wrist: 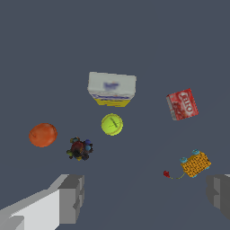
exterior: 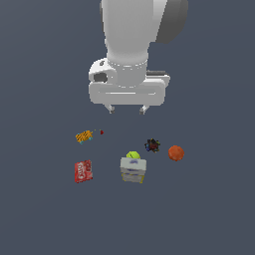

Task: Pick up a designated object from a clutter of objects.

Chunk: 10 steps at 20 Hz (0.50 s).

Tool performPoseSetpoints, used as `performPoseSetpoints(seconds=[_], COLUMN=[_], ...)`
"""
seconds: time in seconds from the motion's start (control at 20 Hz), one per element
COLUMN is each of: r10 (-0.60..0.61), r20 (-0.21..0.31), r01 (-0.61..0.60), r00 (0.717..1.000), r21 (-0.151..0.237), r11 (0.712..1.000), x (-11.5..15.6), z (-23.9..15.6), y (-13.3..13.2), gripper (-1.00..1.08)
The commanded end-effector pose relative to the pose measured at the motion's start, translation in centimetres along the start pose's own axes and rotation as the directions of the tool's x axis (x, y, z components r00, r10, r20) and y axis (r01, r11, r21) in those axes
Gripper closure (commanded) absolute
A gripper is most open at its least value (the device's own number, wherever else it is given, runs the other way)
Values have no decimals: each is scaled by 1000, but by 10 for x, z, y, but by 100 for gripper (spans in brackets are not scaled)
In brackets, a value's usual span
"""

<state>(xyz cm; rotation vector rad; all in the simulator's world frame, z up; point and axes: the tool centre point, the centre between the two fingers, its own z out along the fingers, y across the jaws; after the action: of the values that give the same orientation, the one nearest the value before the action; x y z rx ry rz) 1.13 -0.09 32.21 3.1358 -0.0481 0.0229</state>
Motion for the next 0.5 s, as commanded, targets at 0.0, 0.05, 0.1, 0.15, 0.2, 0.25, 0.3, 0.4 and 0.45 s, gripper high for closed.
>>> performPoseSetpoints(seconds=[0.0,0.05,0.1,0.15,0.2,0.25,0.3,0.4,0.45], r10=[0,-1,-3,-6,-11,-17,-24,-35,-38], r20=[0,1,3,7,13,20,28,39,43], r01=[0,1,3,6,11,17,24,34,37], r00=[1000,1000,1000,1000,1000,1000,999,999,998], r21=[0,0,1,3,5,7,10,15,16], r11=[1000,1000,1000,1000,1000,1000,1000,999,999], x=[0,0,-1,-1,-2,-3,-5,-7,-8], z=[0,0,1,1,2,4,5,7,8], y=[0,0,-2,-4,-8,-12,-17,-23,-25], gripper=[-92,-92,-92,-92,-92,-92,-92,-92,-92])
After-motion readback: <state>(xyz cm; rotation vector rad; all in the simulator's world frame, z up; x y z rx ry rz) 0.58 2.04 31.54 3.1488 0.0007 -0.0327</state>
